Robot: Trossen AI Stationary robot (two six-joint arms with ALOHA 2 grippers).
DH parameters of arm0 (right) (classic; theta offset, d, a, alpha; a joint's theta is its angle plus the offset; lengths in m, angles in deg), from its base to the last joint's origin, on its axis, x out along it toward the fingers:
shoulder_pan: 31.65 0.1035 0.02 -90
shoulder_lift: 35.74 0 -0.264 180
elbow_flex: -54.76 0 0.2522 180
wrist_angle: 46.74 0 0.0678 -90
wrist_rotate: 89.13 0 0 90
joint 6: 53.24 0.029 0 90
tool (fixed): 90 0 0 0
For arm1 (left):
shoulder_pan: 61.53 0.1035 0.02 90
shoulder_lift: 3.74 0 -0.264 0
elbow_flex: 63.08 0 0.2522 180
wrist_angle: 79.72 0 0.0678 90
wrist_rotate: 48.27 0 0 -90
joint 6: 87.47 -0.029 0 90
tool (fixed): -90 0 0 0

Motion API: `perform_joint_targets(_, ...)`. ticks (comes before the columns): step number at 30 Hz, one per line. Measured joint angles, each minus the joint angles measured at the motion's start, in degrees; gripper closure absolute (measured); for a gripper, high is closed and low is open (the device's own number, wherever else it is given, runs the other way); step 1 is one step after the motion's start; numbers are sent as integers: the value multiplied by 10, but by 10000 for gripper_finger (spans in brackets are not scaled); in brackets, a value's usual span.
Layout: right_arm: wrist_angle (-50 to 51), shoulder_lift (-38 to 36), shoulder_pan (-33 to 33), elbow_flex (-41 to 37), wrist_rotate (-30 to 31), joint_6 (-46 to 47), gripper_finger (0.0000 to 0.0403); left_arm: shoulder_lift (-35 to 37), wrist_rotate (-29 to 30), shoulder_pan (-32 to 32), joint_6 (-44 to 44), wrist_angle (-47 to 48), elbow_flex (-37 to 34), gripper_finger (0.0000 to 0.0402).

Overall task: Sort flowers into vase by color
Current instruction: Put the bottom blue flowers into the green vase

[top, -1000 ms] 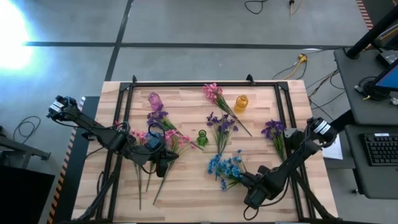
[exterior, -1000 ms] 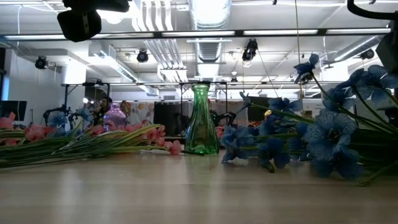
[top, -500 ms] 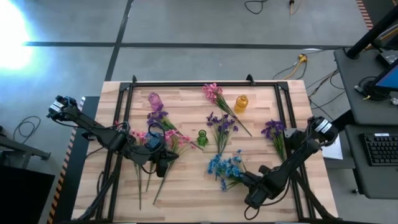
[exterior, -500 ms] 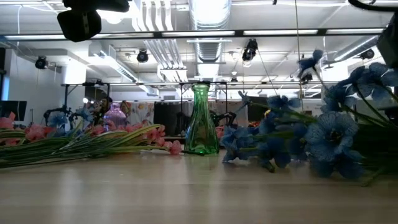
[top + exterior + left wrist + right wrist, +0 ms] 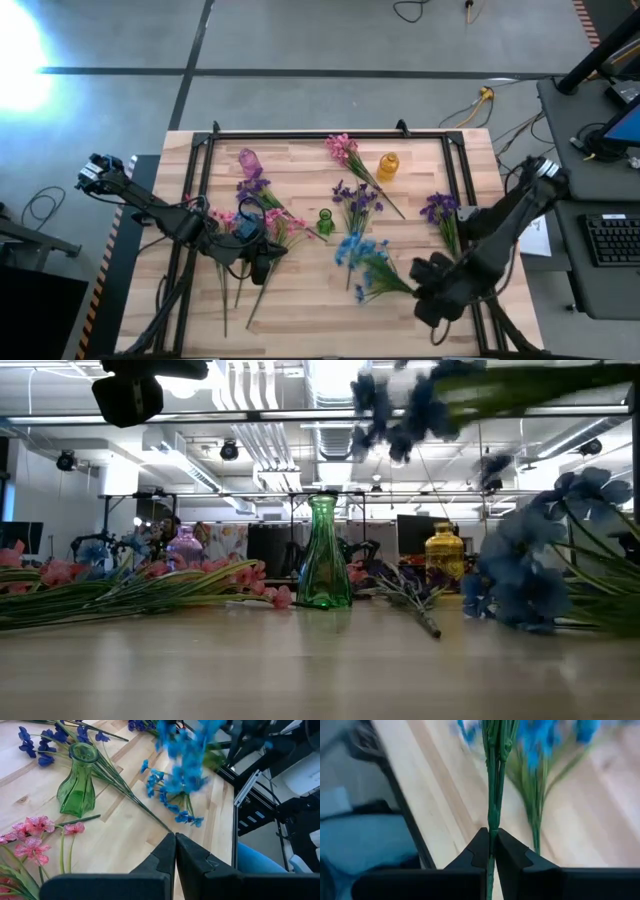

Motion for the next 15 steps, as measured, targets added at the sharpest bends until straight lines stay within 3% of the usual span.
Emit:
perform_joint_targets(9, -65, -89, 42, -18, 347, -144, 390, 0, 1, 0, -28, -26, 0, 402)
perform_joint_targets(15, -138, -88, 16, -50, 518, -254, 390, 0, 2, 0, -107, -98, 0, 402)
